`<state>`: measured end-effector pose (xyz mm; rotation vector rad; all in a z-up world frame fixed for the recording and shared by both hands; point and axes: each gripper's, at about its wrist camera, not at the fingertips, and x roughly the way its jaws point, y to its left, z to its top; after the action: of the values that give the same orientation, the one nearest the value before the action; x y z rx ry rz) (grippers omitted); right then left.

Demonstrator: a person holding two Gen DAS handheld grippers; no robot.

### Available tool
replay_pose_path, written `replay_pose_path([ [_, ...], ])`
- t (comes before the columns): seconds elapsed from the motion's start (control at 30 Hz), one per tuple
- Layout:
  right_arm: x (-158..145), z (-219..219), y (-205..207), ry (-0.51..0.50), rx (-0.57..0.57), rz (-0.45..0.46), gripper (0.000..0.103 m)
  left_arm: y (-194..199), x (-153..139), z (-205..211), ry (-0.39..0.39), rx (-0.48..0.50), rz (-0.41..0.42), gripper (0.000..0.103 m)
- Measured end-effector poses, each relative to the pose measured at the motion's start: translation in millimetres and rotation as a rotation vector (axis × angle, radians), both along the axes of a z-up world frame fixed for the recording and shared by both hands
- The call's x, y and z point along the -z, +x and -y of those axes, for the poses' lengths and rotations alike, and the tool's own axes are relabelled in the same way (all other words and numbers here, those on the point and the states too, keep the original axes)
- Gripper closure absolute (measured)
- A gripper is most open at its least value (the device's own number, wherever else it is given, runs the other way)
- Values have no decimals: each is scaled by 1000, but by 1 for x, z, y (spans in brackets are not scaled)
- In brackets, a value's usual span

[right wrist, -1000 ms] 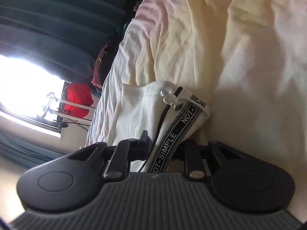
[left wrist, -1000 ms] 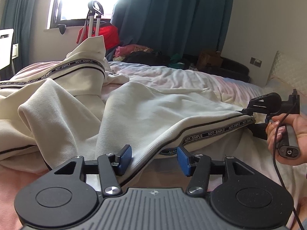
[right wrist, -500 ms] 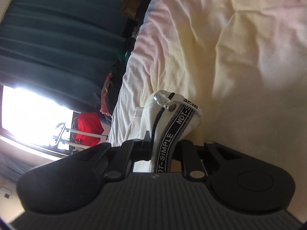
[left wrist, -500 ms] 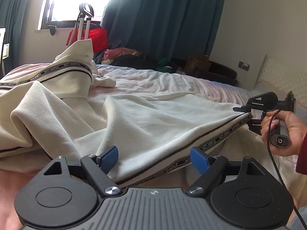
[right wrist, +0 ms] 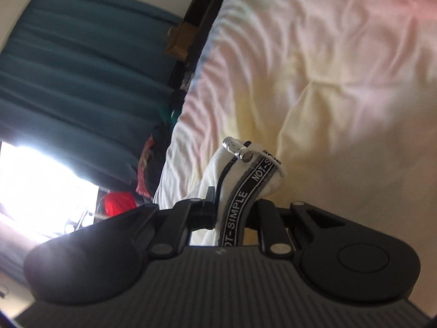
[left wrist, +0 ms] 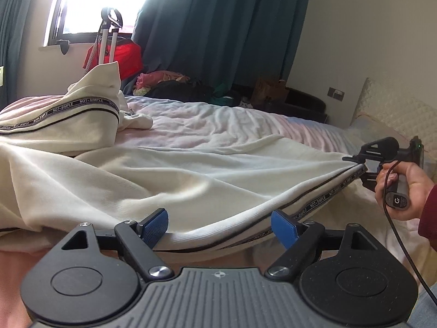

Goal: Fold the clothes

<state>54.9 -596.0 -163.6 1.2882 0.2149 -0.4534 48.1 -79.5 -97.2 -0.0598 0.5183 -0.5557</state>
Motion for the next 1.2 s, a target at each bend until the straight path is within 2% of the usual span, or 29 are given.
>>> replay_pose_path([
  [0.1, 13, 19, -21, 36, 44, -24, 89, 6, -17, -20, -62, -73, 35, 19],
  [0.17, 24, 26, -33, 63, 36, -40, 89, 14, -31, -43, -134, -154, 30, 18],
  [0.27, 36, 32, -48, 99, 25, -51, 89, 26, -49, -95, -220, -351, -26, 17],
  [0.33, 34, 29, -46, 85, 26, -59, 89, 30, -58, -133, -260, -494, -80, 14],
  [0.43, 28, 24, -40, 33, 25, -93, 89, 36, -65, -200, -289, -713, -257, 13],
  [0.53, 25, 20, -37, -12, 22, -123, 89, 33, -52, -263, -425, -819, -424, 13],
  [0.6, 24, 19, -35, -25, 25, -130, 89, 28, -32, -297, -554, -859, -538, 13],
  [0.7, 22, 14, -35, -46, 28, -143, 89, 30, -3, -330, -728, -822, -666, 13],
  [0.77, 22, 13, -34, -53, 35, -149, 89, 36, 10, -341, -781, -807, -716, 13],
  [0.93, 17, 14, -31, -70, 50, -171, 89, 40, 20, -342, -768, -810, -747, 15],
  [1.03, 14, 15, -25, -83, 57, -188, 89, 28, 13, -339, -757, -848, -704, 15],
  [1.13, 14, 17, -15, -89, 64, -197, 89, 26, 1, -339, -658, -884, -624, 16],
  [1.2, 15, 18, -14, -84, 71, -197, 89, 27, -4, -342, -652, -901, -588, 21],
])
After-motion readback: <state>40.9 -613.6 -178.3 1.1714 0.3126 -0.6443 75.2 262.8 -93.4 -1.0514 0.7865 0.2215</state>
